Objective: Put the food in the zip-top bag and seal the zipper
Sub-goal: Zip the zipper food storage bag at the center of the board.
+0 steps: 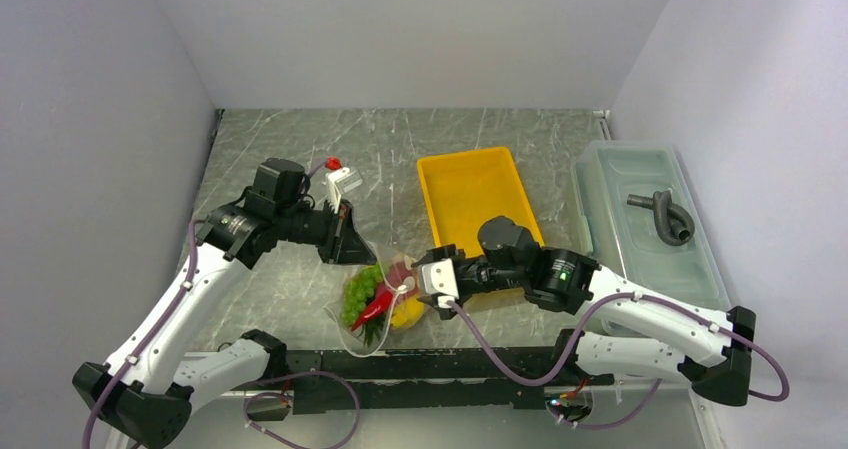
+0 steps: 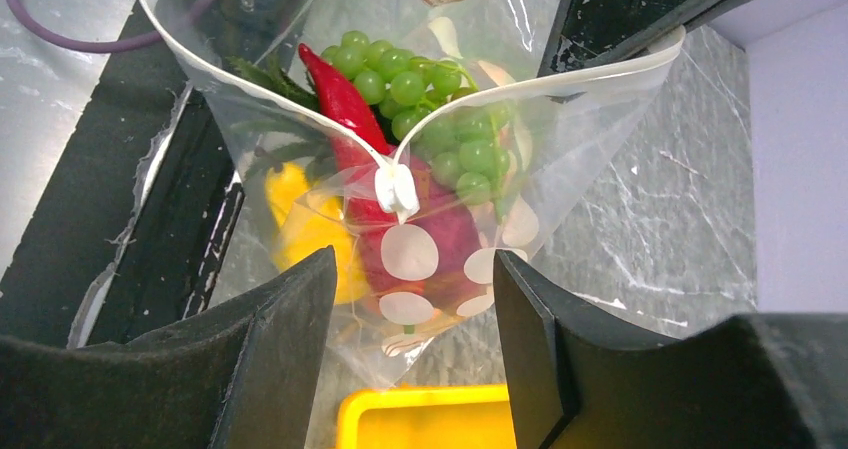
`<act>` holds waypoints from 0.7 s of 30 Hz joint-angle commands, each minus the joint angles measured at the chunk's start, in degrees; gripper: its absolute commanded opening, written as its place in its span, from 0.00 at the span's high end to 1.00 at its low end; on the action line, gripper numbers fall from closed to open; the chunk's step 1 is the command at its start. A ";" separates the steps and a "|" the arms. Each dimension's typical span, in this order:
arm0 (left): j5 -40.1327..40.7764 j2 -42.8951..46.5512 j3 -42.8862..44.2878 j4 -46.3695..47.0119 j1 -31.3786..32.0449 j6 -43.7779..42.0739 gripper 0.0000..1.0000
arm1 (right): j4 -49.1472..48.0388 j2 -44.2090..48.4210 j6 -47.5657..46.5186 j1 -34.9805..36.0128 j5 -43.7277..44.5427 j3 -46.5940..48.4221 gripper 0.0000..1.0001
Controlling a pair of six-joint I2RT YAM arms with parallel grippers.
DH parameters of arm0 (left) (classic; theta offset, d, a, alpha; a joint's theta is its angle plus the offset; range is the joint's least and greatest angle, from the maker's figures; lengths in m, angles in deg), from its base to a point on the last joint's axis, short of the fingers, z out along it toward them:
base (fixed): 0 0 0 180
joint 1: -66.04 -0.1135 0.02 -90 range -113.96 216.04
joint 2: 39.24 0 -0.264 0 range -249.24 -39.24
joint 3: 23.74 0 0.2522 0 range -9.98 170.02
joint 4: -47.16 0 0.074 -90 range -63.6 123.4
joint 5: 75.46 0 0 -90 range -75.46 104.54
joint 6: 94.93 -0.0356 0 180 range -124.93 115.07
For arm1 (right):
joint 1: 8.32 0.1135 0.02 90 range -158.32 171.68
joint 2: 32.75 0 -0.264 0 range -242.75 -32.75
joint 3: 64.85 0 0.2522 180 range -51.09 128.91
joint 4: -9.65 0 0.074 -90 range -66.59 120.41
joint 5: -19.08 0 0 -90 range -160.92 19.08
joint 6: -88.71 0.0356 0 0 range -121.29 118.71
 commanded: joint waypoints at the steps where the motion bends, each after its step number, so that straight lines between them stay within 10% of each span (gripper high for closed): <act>1: -4.84 1.32 3.11 1.60 0.43 -1.10 1.00 | -2.99 -0.27 -1.78 1.19 -1.25 2.42 0.38; 21: -3.36 1.70 3.91 -0.06 0.79 -0.42 1.00 | -10.12 -3.03 -0.33 8.77 6.74 0.86 0.58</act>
